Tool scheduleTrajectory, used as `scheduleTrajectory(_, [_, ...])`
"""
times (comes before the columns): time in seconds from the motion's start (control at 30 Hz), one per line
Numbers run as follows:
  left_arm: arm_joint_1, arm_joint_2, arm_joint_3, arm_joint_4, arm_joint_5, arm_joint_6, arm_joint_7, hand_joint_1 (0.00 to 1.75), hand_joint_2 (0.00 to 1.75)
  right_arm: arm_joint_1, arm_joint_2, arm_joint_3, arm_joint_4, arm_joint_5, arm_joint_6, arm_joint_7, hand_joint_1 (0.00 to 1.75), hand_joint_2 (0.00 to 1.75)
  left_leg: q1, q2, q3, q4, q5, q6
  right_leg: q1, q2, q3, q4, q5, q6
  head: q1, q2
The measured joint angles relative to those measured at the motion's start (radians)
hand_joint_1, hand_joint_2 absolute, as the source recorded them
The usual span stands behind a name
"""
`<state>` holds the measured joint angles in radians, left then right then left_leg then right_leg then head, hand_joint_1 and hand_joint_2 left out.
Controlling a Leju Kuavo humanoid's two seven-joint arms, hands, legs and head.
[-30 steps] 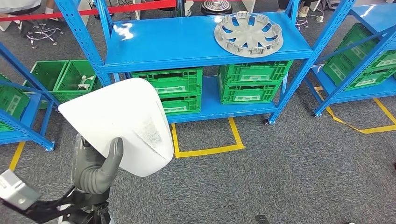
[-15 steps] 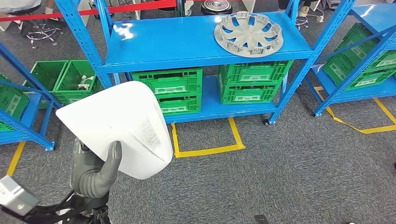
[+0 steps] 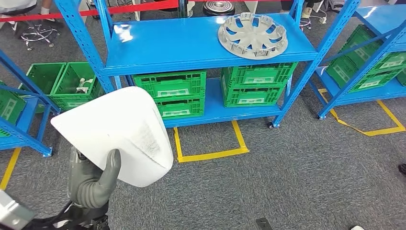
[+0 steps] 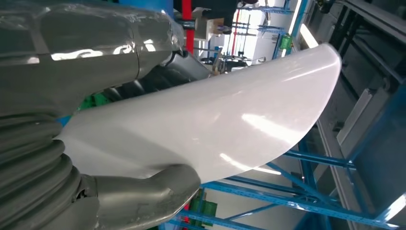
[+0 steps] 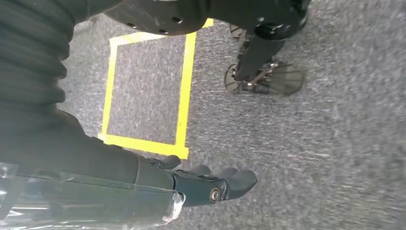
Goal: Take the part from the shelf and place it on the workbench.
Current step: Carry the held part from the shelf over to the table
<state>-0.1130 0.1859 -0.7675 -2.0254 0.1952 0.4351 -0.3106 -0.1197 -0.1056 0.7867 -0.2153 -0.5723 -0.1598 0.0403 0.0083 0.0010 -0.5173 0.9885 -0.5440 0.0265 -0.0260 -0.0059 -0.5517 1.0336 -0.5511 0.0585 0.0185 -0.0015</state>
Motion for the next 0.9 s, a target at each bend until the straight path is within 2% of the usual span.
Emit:
scheduleTrajectory(0.07, [0.001,-0.003,0.000,0.000,0.000,-0.001,-0.001,1.75,1.75,-0.001,-0.002,0.003,0.000,0.000,-0.001,-0.001,0.00,1.75,0.001,-0.004,0.004,-0.004,0.002,0.003,0.000,0.002,-0.065,0.129,-0.058,0.001,0.006,0.000])
scheduleTrajectory(0.1, [0.002,-0.004,0.000,0.000,0.000,-0.002,-0.001,1.75,1.75,0.000,-0.003,0.005,0.000,0.000,-0.002,-0.001,0.00,1.75,0.001,-0.008,0.005,-0.004,0.001,0.003,0.000,0.002,-0.101,0.193,-0.077,0.002,0.010,0.000])
scheduleTrajectory(0.13, [0.003,-0.004,0.000,0.000,0.000,-0.002,-0.001,1.75,1.75,0.001,-0.003,0.005,0.000,0.000,-0.002,-0.001,0.00,1.75,0.001,-0.013,0.007,-0.004,-0.001,0.002,-0.001,0.002,-0.124,0.229,-0.077,0.002,0.013,0.000])
scheduleTrajectory(0.17, [0.004,-0.004,0.000,0.000,0.000,-0.002,-0.001,1.75,1.75,0.002,-0.003,0.006,0.000,0.000,-0.002,-0.001,0.00,1.75,0.001,-0.020,0.010,-0.004,-0.003,0.000,-0.001,0.003,-0.130,0.226,-0.056,0.001,0.016,0.000])
scheduleTrajectory(0.2, [0.004,-0.004,0.000,0.000,0.000,-0.002,-0.001,1.75,1.75,0.003,-0.004,0.006,0.000,0.000,-0.002,-0.001,0.00,1.75,0.001,-0.028,0.016,-0.003,-0.007,-0.003,-0.002,0.006,-0.116,0.183,-0.016,-0.001,0.019,0.000])
scheduleTrajectory(0.23, [0.005,-0.005,0.000,0.000,0.000,-0.002,-0.001,1.75,1.75,0.003,-0.005,0.008,0.000,0.000,-0.002,-0.001,0.00,1.75,0.002,-0.036,0.023,-0.003,-0.012,-0.007,-0.003,0.017,-0.092,0.118,0.028,-0.004,0.022,0.000])
scheduleTrajectory(0.27, [0.004,-0.005,0.000,0.000,0.000,-0.002,-0.001,1.75,1.75,0.005,-0.006,0.010,0.000,0.000,-0.002,-0.001,0.00,1.75,0.002,-0.044,0.026,-0.002,-0.017,-0.013,-0.004,0.033,-0.067,0.060,0.060,-0.008,0.024,0.000])
scheduleTrajectory(0.3, [0.004,-0.005,0.000,0.000,0.000,-0.002,-0.001,1.75,1.75,0.006,-0.008,0.012,0.000,-0.001,-0.002,-0.001,0.00,1.75,0.002,-0.053,0.027,-0.001,-0.021,-0.019,-0.004,0.045,-0.045,0.013,0.075,-0.013,0.025,0.000])
scheduleTrajectory(0.33, [0.004,-0.005,0.000,0.000,0.000,-0.002,-0.001,1.75,1.75,0.008,-0.008,0.013,0.000,-0.001,-0.002,0.000,0.00,1.75,0.004,-0.062,0.024,0.001,-0.022,-0.026,-0.003,0.053,-0.033,-0.012,0.074,-0.018,0.025,0.000])
scheduleTrajectory(0.4, [0.005,-0.005,0.000,0.000,0.000,-0.002,-0.001,1.75,1.75,0.009,-0.009,0.015,0.000,-0.003,-0.002,0.002,0.00,1.75,0.008,-0.078,0.017,0.000,-0.021,-0.040,0.001,0.043,-0.025,-0.028,0.059,-0.028,0.025,0.000])
scheduleTrajectory(0.43, [0.006,-0.005,0.000,0.000,0.000,-0.002,-0.001,1.75,1.75,0.008,-0.009,0.016,0.000,-0.003,-0.002,0.003,0.00,1.75,0.009,-0.073,0.014,0.002,-0.025,-0.046,0.001,0.035,-0.023,-0.032,0.057,-0.033,0.025,0.000])
scheduleTrajectory(0.47, [0.006,-0.005,0.000,-0.001,0.001,-0.002,-0.001,1.75,1.75,0.007,-0.008,0.016,0.000,-0.003,-0.002,0.003,0.00,1.75,0.009,-0.058,0.007,0.016,-0.035,-0.051,0.000,0.027,-0.019,-0.036,0.057,-0.039,0.021,0.000])
scheduleTrajectory(0.5, [0.006,-0.005,0.000,-0.001,0.001,-0.002,-0.001,1.75,1.75,0.006,-0.008,0.017,-0.001,-0.003,-0.002,0.003,0.00,1.75,0.009,-0.037,-0.011,0.051,-0.056,-0.055,0.000,0.018,-0.016,-0.040,0.056,-0.045,0.015,0.000])
scheduleTrajectory(0.53, [0.006,-0.005,0.000,-0.001,0.001,-0.003,-0.001,1.75,1.75,0.004,-0.008,0.017,-0.001,-0.003,-0.002,0.004,0.00,1.75,0.009,-0.015,-0.043,0.108,-0.083,-0.059,0.001,0.011,-0.013,-0.041,0.054,-0.051,0.007,0.000])
scheduleTrajectory(0.57, [0.007,-0.005,0.000,0.000,0.002,-0.003,-0.001,1.75,1.75,0.003,-0.008,0.018,-0.002,-0.003,-0.002,0.004,0.00,1.75,0.009,-0.003,-0.083,0.178,-0.110,-0.061,0.003,0.004,-0.012,-0.041,0.051,-0.056,-0.002,0.000])
scheduleTrajectory(0.6, [0.008,-0.005,0.000,0.000,0.002,-0.003,-0.001,1.75,1.75,0.003,-0.009,0.018,-0.002,-0.003,-0.002,0.004,0.00,1.75,0.010,0.000,-0.124,0.243,-0.129,-0.063,0.005,-0.002,-0.010,-0.041,0.049,-0.059,-0.009,0.000])
scheduleTrajectory(0.63, [0.009,-0.005,0.000,0.000,0.003,-0.003,-0.001,1.75,1.75,0.004,-0.009,0.019,-0.002,-0.003,-0.002,0.004,0.00,1.75,0.010,0.000,-0.152,0.281,-0.129,-0.064,0.006,-0.008,-0.008,-0.040,0.046,-0.060,-0.014,0.000])
scheduleTrajectory(0.67, [0.010,-0.005,0.000,0.001,0.004,-0.003,-0.001,1.75,1.75,0.004,-0.008,0.020,-0.002,-0.003,-0.002,0.004,0.00,1.75,0.010,0.001,-0.162,0.282,-0.108,-0.064,0.007,-0.012,-0.005,-0.039,0.043,-0.060,-0.016,0.000])
scheduleTrajectory(0.7, [0.010,-0.005,0.000,0.002,0.004,-0.003,0.000,1.75,1.75,0.004,-0.008,0.020,-0.003,-0.003,-0.002,0.004,0.00,1.75,0.010,0.003,-0.152,0.246,-0.069,-0.063,0.008,-0.014,0.000,-0.038,0.039,-0.059,-0.018,0.000])
scheduleTrajectory(0.73, [0.011,-0.005,0.000,0.002,0.004,-0.003,0.000,1.75,1.75,0.003,-0.008,0.021,-0.005,-0.003,-0.002,0.004,0.00,1.75,0.010,0.010,-0.128,0.185,-0.023,-0.060,0.008,-0.016,0.006,-0.036,0.034,-0.056,-0.020,0.000])
scheduleTrajectory(0.77, [0.011,-0.005,0.000,0.003,0.004,-0.003,0.000,1.75,1.75,0.002,-0.007,0.021,-0.007,-0.003,-0.002,0.004,0.00,1.75,0.007,0.022,-0.103,0.127,0.009,-0.057,0.010,-0.017,0.011,-0.034,0.029,-0.053,-0.023,0.000])
scheduleTrajectory(0.8, [0.010,-0.005,0.000,0.004,0.004,-0.003,0.000,1.75,1.75,0.002,-0.007,0.021,-0.008,-0.004,-0.002,0.005,0.00,1.75,0.005,0.032,-0.082,0.080,0.025,-0.052,0.012,-0.017,0.012,-0.031,0.026,-0.048,-0.028,0.000])
scheduleTrajectory(0.83, [0.011,-0.005,0.000,0.004,0.004,-0.003,0.000,1.75,1.75,0.001,-0.007,0.021,-0.008,-0.004,-0.002,0.007,0.00,1.75,0.002,0.039,-0.072,0.055,0.028,-0.047,0.014,-0.019,0.012,-0.030,0.024,-0.043,-0.030,0.000])
scheduleTrajectory(0.9, [0.012,-0.005,0.001,0.004,0.005,-0.003,0.000,1.75,1.75,0.001,-0.007,0.022,-0.008,-0.004,-0.002,0.010,0.00,1.75,-0.001,0.033,-0.070,0.044,0.020,-0.035,0.016,-0.027,0.012,-0.031,0.023,-0.033,-0.031,0.000])
